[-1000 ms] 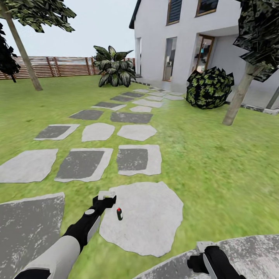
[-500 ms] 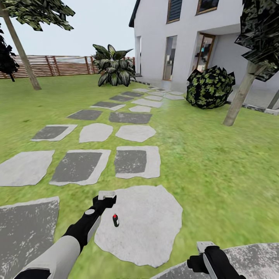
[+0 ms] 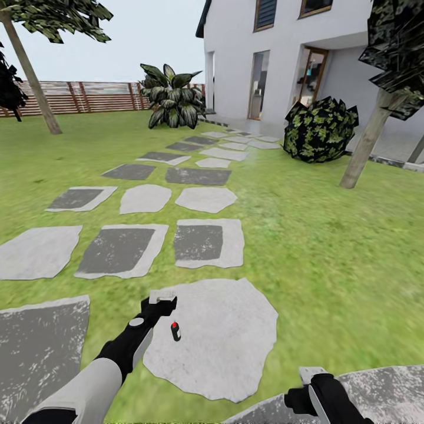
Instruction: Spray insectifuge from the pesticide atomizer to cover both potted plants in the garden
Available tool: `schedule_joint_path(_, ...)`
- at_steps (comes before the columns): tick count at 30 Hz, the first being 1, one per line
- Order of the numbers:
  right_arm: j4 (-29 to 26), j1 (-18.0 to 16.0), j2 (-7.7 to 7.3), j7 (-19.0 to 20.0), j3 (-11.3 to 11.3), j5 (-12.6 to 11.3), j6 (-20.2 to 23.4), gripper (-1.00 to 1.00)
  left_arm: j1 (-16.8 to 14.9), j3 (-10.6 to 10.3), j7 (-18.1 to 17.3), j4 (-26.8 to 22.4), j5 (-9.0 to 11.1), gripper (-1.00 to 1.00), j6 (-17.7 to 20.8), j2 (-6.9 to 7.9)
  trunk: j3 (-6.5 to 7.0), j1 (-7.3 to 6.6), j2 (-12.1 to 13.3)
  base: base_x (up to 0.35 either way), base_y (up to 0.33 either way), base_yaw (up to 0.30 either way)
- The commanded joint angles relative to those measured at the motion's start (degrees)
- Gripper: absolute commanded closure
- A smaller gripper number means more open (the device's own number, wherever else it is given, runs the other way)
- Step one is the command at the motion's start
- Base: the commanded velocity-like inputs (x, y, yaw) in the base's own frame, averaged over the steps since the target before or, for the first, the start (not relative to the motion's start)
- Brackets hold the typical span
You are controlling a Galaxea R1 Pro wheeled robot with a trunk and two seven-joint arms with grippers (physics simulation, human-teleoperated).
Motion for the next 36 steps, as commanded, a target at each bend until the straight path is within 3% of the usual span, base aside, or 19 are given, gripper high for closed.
schedule_joint_path(1, -0.07, -0.02, 0.0, 0.02, -0.03, -0.04, 0.25, -1.0, -0.04, -0.09, 0.0, 0.05, -0.08, -1.0, -0.19, 0.01, -0.32, 0.21, -0.44, 0.0, 0.0, 0.0)
schedule_joint_path(31, -0.07, -0.01, 0.0, 0.02, -0.09, -0.05, 0.25, -1.0, -0.04, -0.1, -0.01, 0.05, -0.08, -1.0, -0.19, 0.01, -8.38, 6.8, -12.47, 0.0, 0.0, 0.0)
schedule_joint_path(36, -0.07, -0.01, 0.0, 0.02, -0.05, -0.05, 0.25, -1.0, -0.04, -0.09, -0.04, 0.05, -0.08, -1.0, -0.19, 0.01, -9.94, 6.93, -12.54, 0.0, 0.0, 0.0)
